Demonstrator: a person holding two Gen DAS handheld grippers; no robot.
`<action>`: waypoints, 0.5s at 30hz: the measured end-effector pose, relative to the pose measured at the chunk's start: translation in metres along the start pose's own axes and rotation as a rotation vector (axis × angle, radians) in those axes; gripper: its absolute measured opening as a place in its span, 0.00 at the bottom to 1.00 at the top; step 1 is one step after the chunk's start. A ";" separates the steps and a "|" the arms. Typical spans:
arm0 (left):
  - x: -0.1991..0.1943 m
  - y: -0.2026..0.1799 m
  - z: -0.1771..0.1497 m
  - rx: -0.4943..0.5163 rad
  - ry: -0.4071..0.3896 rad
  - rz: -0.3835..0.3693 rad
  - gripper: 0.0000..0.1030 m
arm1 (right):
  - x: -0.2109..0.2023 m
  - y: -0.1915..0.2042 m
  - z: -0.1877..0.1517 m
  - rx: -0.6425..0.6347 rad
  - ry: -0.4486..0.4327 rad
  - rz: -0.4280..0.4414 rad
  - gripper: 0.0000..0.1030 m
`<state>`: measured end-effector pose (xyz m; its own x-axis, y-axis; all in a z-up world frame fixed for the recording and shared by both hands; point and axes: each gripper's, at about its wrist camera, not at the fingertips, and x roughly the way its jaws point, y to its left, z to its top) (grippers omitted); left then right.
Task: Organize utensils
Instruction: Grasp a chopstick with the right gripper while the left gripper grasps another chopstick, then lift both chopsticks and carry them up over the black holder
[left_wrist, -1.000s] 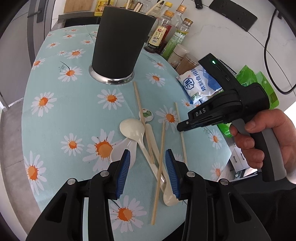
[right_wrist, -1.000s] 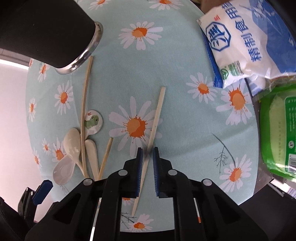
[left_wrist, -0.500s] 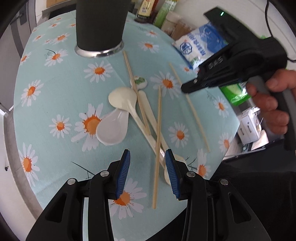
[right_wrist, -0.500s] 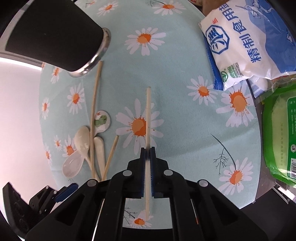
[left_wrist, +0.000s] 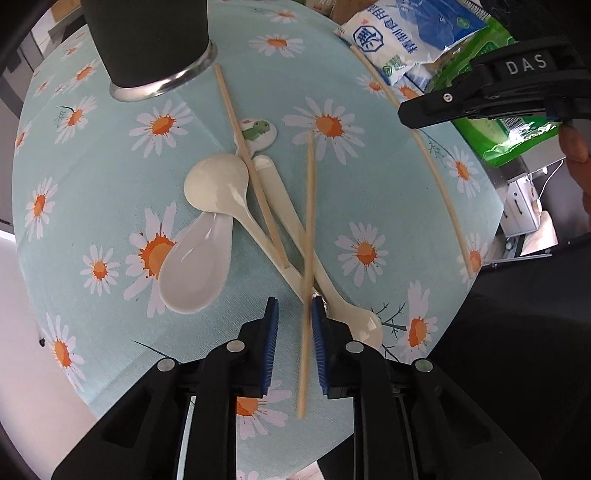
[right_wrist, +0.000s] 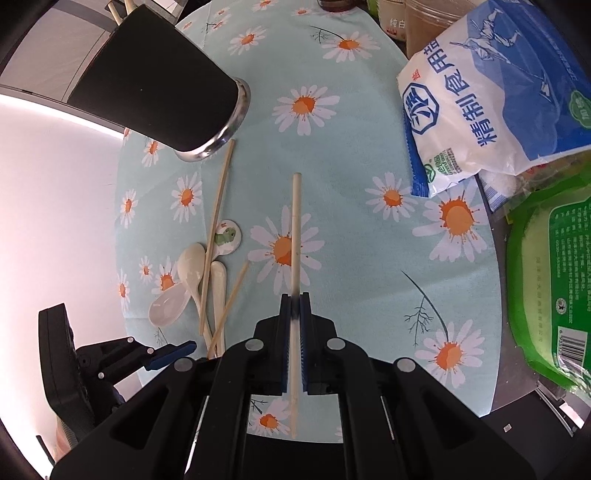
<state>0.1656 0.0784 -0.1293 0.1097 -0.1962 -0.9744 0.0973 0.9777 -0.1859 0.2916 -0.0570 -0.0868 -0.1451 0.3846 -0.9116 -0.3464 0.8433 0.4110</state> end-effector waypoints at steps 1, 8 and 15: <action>0.001 -0.001 0.002 0.002 0.007 0.002 0.16 | 0.001 -0.002 0.000 0.003 0.003 0.005 0.05; 0.007 -0.009 0.009 0.024 0.044 0.025 0.10 | 0.001 -0.007 0.003 0.002 0.010 0.020 0.05; 0.010 -0.013 0.013 0.024 0.057 0.041 0.04 | -0.001 -0.008 0.004 -0.006 0.021 0.031 0.05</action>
<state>0.1786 0.0627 -0.1351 0.0581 -0.1513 -0.9868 0.1177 0.9826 -0.1438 0.2978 -0.0627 -0.0896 -0.1753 0.4025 -0.8985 -0.3474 0.8286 0.4390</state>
